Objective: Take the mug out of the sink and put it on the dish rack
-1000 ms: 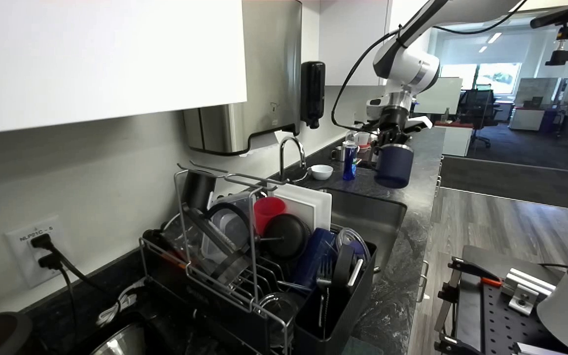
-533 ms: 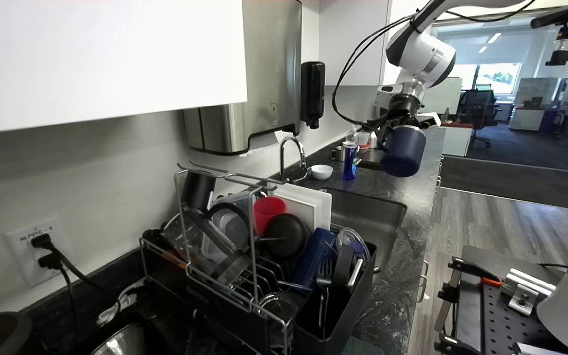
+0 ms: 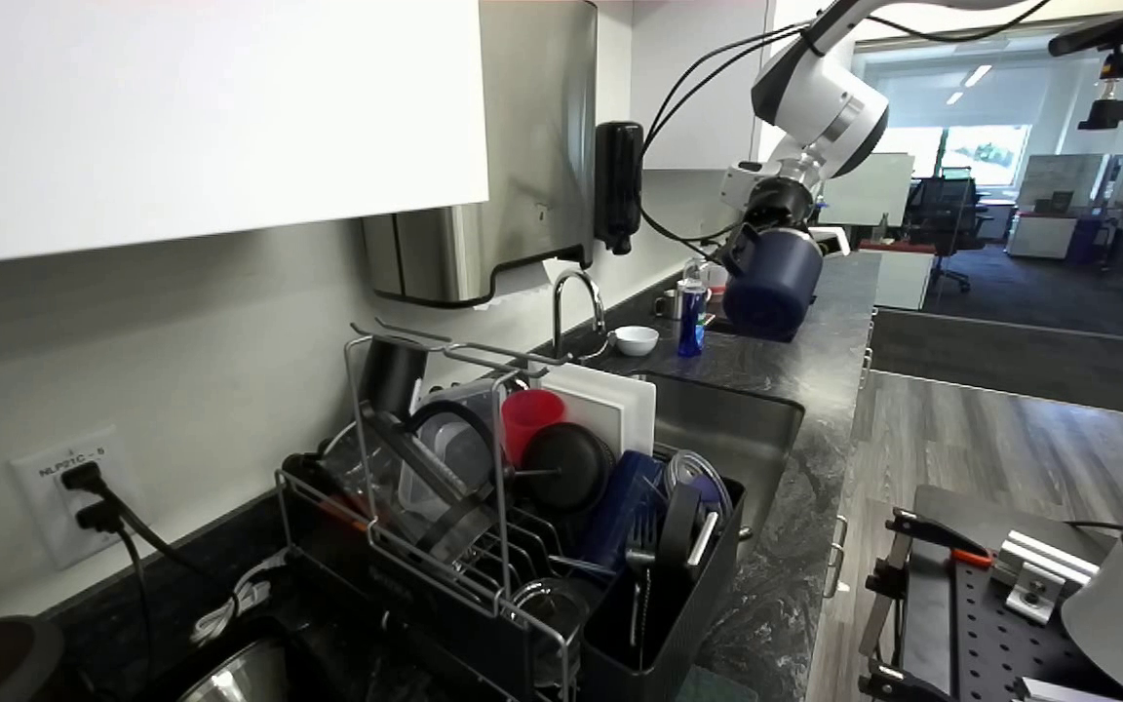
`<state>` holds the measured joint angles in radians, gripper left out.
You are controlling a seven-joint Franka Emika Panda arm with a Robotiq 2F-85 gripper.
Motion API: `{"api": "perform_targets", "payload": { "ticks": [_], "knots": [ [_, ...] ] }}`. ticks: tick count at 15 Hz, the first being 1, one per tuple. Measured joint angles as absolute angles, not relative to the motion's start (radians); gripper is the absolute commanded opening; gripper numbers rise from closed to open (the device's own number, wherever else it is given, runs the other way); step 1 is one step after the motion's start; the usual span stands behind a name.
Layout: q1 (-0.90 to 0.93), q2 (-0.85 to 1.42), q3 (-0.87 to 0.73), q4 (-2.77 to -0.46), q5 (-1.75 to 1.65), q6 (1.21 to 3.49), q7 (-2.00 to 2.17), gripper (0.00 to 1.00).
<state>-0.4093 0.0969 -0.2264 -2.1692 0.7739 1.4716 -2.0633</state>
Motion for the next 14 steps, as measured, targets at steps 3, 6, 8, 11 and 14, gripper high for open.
{"api": "perform_targets", "payload": {
  "ticks": [3,6,8,11,14],
  "knots": [
    [-0.388,0.092,-0.229,-2.192,0.802,1.444,-2.064,0.02],
    [-0.384,0.07,-0.238,-2.222,0.806,1.398,-2.065,0.02],
    [-0.383,0.046,-0.249,-2.245,0.806,1.367,-2.065,0.02],
    [-0.377,0.011,-0.254,-2.282,0.806,1.359,-2.066,0.02],
    [-0.356,0.0,-0.254,-2.307,0.836,1.359,-2.071,0.02]
  ]
}}
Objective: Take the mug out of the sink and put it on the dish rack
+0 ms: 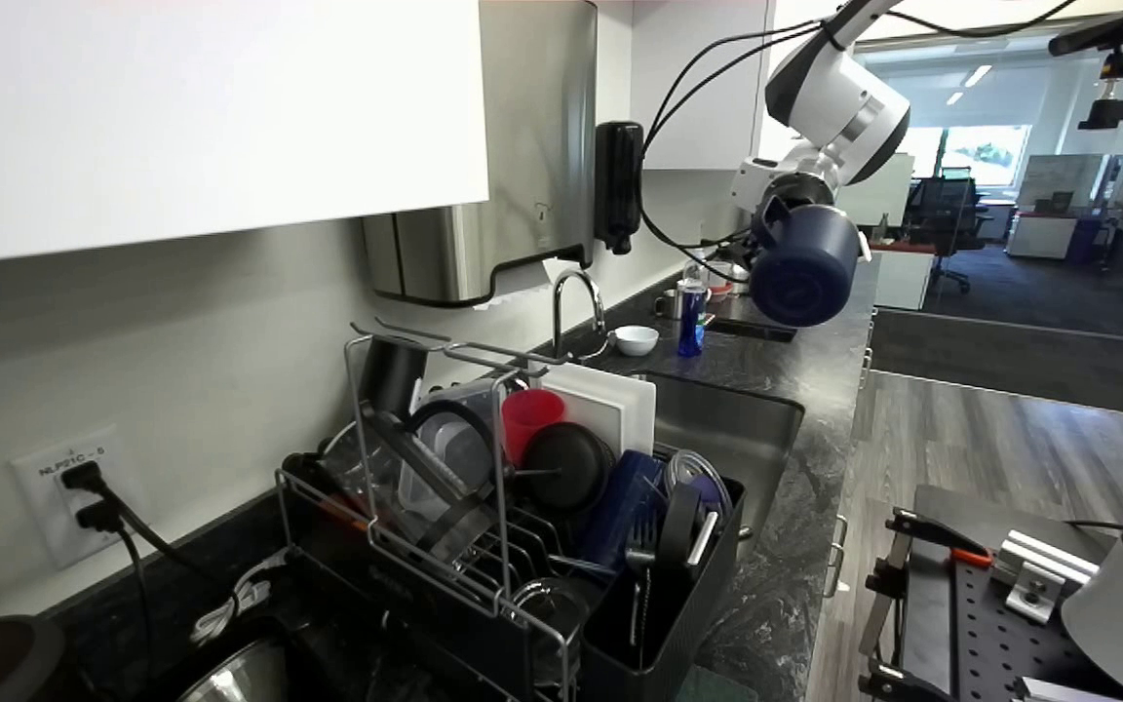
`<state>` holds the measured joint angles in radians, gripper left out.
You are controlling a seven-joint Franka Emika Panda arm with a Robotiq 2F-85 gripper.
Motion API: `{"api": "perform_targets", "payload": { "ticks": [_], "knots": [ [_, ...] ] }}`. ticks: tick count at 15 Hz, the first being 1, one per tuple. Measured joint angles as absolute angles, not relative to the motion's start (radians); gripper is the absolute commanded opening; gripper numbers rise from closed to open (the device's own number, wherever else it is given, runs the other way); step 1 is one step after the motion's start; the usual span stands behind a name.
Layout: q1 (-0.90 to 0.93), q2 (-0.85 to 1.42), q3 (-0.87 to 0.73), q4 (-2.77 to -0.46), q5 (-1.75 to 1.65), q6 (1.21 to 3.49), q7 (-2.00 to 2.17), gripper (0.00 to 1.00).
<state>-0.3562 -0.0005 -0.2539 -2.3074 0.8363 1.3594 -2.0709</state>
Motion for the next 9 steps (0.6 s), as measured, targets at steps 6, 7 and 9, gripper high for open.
{"api": "perform_targets", "payload": {
  "ticks": [6,7,9],
  "knots": [
    [-0.289,-0.001,-0.25,-2.355,0.896,1.364,-2.116,0.02],
    [-0.28,-0.001,-0.248,-2.363,0.902,1.367,-2.127,0.02],
    [-0.264,-0.001,-0.244,-2.375,0.918,1.38,-2.142,0.02]
  ]
}}
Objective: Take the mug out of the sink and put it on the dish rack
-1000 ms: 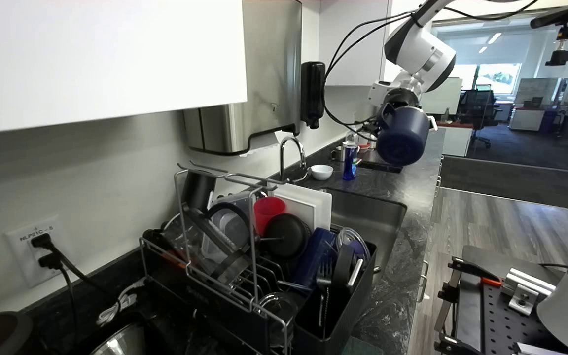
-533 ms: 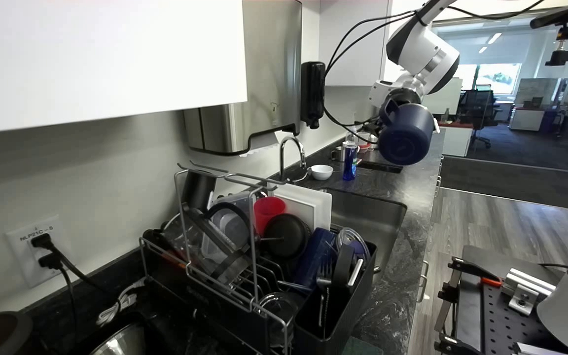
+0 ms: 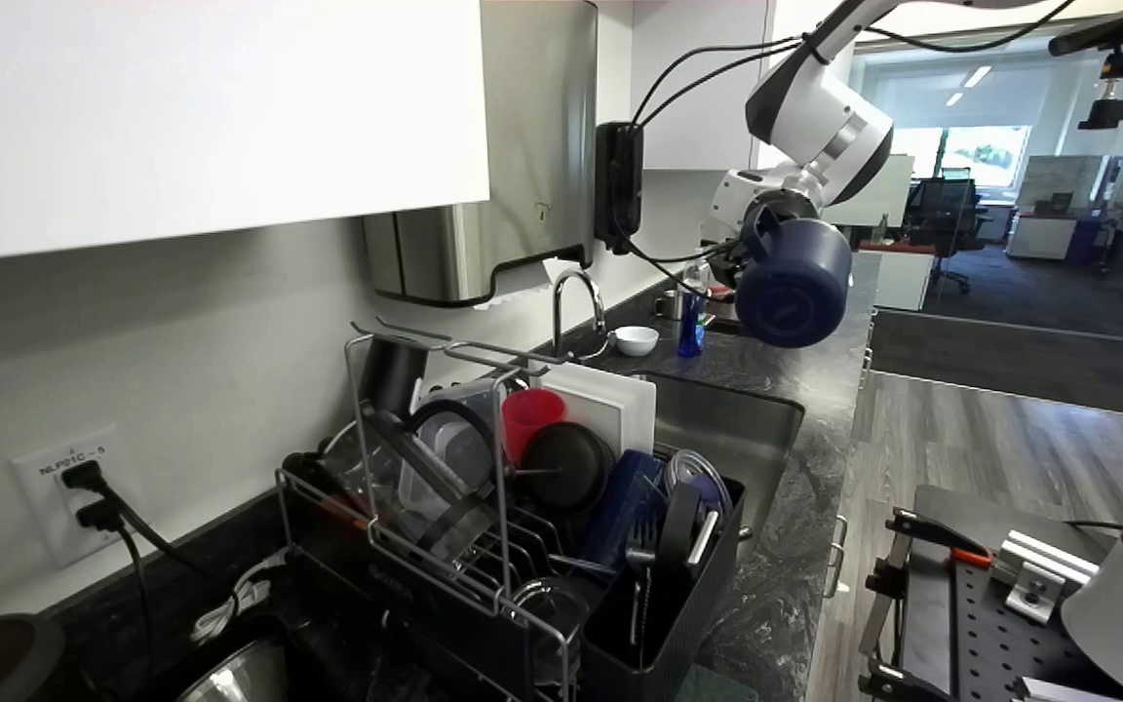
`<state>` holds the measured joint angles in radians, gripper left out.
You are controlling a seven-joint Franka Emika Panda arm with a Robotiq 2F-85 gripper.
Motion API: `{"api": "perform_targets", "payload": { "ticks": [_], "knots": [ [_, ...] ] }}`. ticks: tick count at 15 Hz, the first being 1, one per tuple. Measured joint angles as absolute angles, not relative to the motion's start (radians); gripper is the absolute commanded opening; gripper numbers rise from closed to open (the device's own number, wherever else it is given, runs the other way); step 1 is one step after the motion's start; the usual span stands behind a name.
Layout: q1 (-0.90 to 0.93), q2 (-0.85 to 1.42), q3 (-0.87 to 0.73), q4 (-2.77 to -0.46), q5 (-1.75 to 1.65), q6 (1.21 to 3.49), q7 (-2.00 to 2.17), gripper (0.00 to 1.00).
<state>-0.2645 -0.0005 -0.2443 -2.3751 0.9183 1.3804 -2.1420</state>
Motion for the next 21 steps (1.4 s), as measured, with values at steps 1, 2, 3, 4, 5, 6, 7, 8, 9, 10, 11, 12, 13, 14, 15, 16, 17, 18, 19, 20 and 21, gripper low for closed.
{"api": "perform_targets", "payload": {
  "ticks": [1,2,3,4,5,6,7,8,9,10,11,12,13,14,15,16,17,18,19,20,21],
  "knots": [
    [-0.258,0.0,-0.242,-2.38,0.932,1.394,-2.146,0.02],
    [-0.253,0.0,-0.241,-2.384,0.948,1.414,-2.147,0.02],
    [-0.248,0.002,-0.24,-2.387,0.967,1.439,-2.147,0.02],
    [-0.243,0.004,-0.24,-2.389,0.985,1.465,-2.147,0.02],
    [-0.241,0.006,-0.24,-2.39,1.001,1.489,-2.147,0.02],
    [-0.24,0.006,-0.24,-2.39,1.012,1.509,-2.147,0.02],
    [-0.24,0.006,-0.24,-2.39,1.015,1.523,-2.147,0.02],
    [-0.24,0.006,-0.242,-2.391,1.015,1.531,-2.147,0.02],
    [-0.242,0.006,-0.245,-2.392,1.013,1.532,-2.147,0.02],
    [-0.244,0.004,-0.252,-2.393,0.999,1.531,-2.147,0.07],
    [-0.249,0.001,-0.261,-2.393,0.977,1.528,-2.147,0.07],
    [-0.254,-0.002,-0.27,-2.394,0.961,1.525,-2.147,0.07],
    [-0.257,-0.005,-0.274,-2.394,0.956,1.524,-2.147,0.07],
    [-0.257,-0.007,-0.275,-2.395,0.954,1.523,-2.147,0.07],
    [-0.257,-0.008,-0.274,-2.395,0.954,1.523,-2.147,0.07],
    [-0.256,-0.008,-0.273,-2.395,0.954,1.523,-2.147,0.07],
    [-0.256,-0.008,-0.273,-2.396,0.954,1.523,-2.147,0.07],
    [-0.256,-0.008,-0.273,-2.396,0.954,1.523,-2.147,0.07],
    [-0.256,-0.008,-0.273,-2.396,0.954,1.523,-2.147,0.07],
    [-0.256,-0.008,-0.273,-2.396,0.954,1.523,-2.147,0.07],
    [-0.256,-0.008,-0.273,-2.396,0.954,1.523,-2.147,0.02]
  ]
}}
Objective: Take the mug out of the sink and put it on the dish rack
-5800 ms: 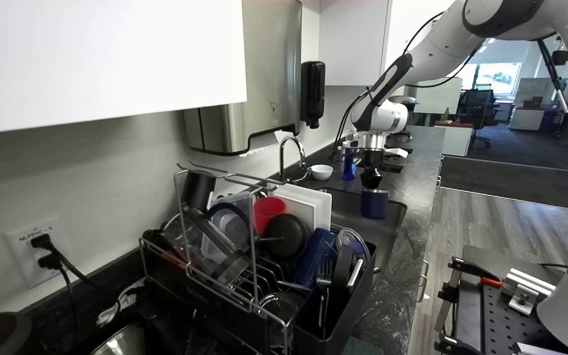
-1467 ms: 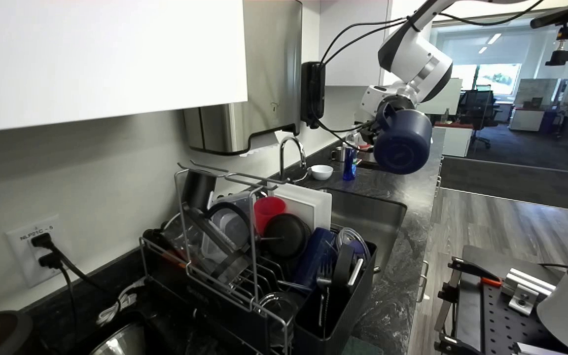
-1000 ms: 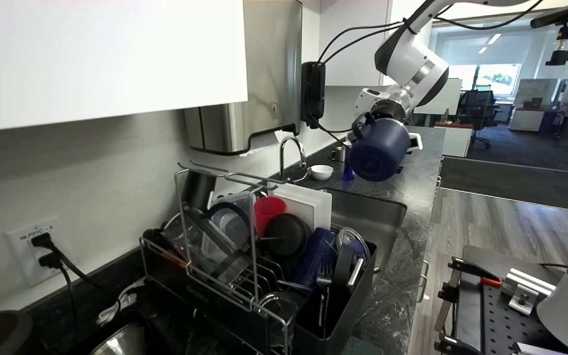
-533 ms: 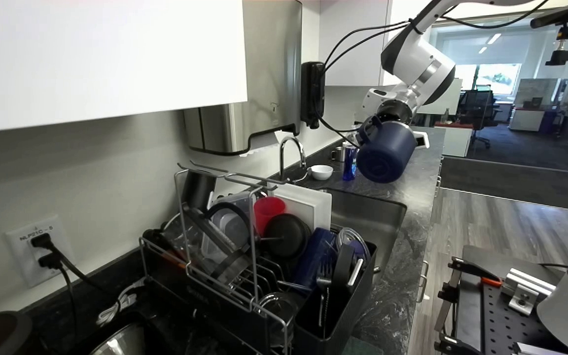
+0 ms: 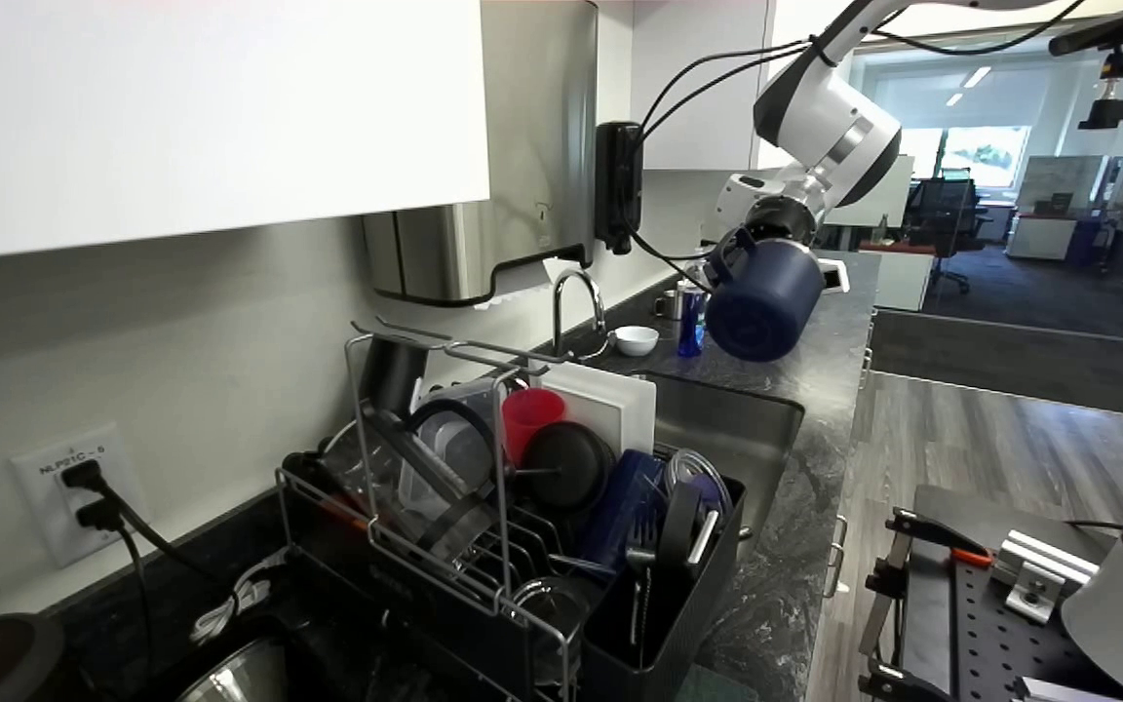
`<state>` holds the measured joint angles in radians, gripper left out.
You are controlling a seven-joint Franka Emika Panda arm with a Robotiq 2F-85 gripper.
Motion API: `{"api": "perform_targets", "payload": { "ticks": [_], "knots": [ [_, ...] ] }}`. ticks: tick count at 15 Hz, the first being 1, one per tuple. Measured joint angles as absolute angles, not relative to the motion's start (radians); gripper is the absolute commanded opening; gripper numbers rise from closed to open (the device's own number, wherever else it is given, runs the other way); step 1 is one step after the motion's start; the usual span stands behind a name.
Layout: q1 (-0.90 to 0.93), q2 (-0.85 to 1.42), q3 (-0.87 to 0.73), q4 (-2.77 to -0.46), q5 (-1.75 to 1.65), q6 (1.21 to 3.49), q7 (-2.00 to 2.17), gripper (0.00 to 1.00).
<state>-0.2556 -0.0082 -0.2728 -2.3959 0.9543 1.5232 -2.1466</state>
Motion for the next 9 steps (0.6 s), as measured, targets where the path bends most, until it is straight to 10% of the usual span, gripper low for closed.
{"api": "perform_targets", "payload": {
  "ticks": [9],
  "knots": [
    [-0.187,-0.049,-0.202,-2.494,0.964,1.516,-2.17,0.02]
  ]
}}
